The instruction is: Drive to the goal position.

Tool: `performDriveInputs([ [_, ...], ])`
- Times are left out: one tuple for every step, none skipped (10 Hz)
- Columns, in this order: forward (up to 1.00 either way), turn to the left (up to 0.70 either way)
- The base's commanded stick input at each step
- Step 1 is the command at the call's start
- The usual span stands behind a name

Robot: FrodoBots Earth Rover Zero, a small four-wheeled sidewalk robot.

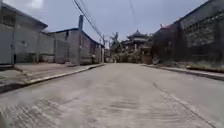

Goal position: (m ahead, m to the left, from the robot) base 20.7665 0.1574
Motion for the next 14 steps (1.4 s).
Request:
performDriveInputs([
  [1.00, 0.00],
  [1.00, 0.00],
  [1.00, 0.00],
  [1.00, 0.00],
  [1.00, 0.00],
  [1.00, 0.00],
  [1.00, 0.00],
  [0.16, 0.00],
  [0.00, 0.00],
  [0.00, 0.00],
  [0.00, 0.00],
  [0.00, 0.00],
  [0.00, 0.00],
  [0.00, 0.00],
])
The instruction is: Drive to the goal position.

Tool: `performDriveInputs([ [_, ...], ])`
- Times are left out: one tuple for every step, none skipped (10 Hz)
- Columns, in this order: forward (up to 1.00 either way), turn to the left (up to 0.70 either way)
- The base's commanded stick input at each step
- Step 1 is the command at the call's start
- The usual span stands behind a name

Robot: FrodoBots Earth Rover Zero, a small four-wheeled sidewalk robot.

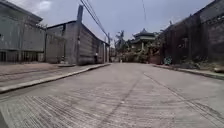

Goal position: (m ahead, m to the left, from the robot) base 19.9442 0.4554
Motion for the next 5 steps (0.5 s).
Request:
performDriveInputs([
  [0.00, 0.00],
  [0.00, 0.00],
  [0.00, 0.00],
  [0.50, 0.00],
  [1.00, 0.00],
])
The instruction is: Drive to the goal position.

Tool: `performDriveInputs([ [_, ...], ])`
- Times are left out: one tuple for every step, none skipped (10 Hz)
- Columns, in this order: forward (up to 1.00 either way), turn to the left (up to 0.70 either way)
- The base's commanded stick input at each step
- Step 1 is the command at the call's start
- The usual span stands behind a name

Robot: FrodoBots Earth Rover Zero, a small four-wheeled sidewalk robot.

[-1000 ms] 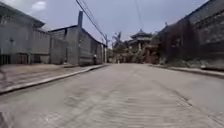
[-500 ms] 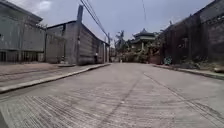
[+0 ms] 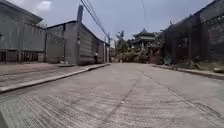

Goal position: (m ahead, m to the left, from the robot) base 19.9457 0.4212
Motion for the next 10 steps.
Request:
performDriveInputs([
  [1.00, 0.00],
  [1.00, 0.00],
  [1.00, -0.05],
  [1.00, -0.24],
  [1.00, -0.40],
  [1.00, -0.12],
  [1.00, 0.03],
  [1.00, 0.00],
  [1.00, 0.00],
  [1.00, 0.00],
])
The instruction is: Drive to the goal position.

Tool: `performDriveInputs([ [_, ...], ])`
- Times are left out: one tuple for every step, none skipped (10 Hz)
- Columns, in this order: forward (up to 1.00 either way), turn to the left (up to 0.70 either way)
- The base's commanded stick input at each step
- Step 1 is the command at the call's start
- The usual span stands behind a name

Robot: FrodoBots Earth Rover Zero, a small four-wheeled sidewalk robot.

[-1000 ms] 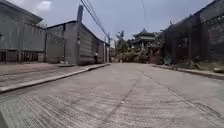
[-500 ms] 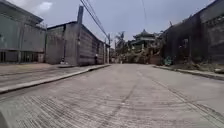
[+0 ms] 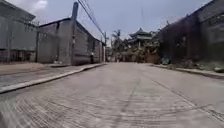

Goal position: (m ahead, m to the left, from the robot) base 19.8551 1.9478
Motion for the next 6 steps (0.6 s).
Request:
performDriveInputs([
  [1.00, 0.00],
  [1.00, 0.00],
  [1.00, 0.00],
  [1.00, 0.00],
  [1.00, 0.00],
  [1.00, 0.00],
])
